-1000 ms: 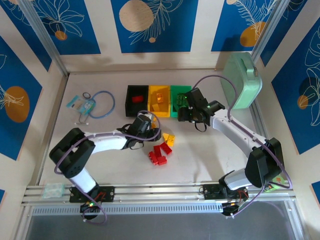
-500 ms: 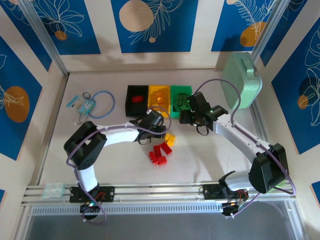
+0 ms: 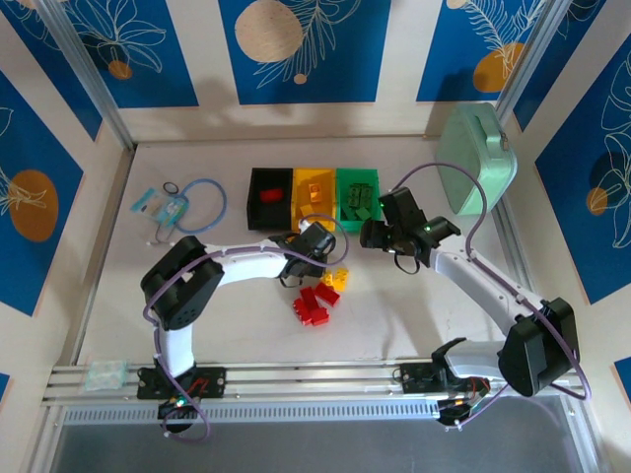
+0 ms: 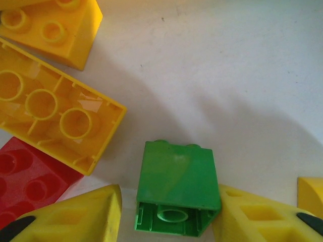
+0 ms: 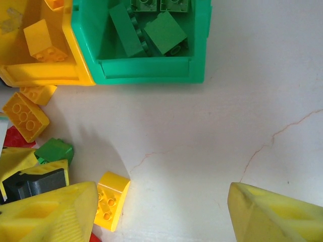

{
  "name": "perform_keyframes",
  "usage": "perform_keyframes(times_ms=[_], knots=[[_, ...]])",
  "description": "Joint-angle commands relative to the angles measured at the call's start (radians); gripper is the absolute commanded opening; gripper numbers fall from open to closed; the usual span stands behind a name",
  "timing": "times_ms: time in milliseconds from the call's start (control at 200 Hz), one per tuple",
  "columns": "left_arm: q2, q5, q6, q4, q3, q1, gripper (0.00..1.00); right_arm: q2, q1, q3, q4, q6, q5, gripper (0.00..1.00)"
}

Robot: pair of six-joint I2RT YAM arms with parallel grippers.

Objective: Sort the legos into containers by color

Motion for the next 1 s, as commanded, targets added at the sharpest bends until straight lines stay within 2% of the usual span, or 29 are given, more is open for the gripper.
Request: perform_keyframes(times_ms=[0, 275, 420, 560, 765, 996], knots=[[0.016, -0.005, 0.011, -0.014, 0.006, -0.008, 0.47, -0.037, -0.007, -0.020, 0.012, 0.018, -0.018, 0.69], [-0.005, 0.003, 0.029, -0.011, 0.018, -0.008, 0.35, -0.081, -0.017, -0.047, 0.007, 0.024, -0.010, 0.69], [-0.060, -0.001, 0.045, -0.005, 0.022, -0.009, 0.34, -0.101, -0.044, -0.082, 0.006, 0.050, 0.003, 0.68], [-0.094, 0.041, 0.108, 0.039, 0.064, -0.007, 0.34, -0.056, -0.098, -0.108, -0.003, 0.077, -0.086, 0.67], [-0.042, 0.078, 0.184, 0.006, 0.242, 0.007, 0.34, -0.041, -0.097, -0.149, 0.002, 0.098, -0.096, 0.67], [0.104, 0.128, 0.241, -0.062, 0.498, 0.040, 0.35, -0.063, -0.097, -0.185, -0.003, 0.105, -0.097, 0.67]])
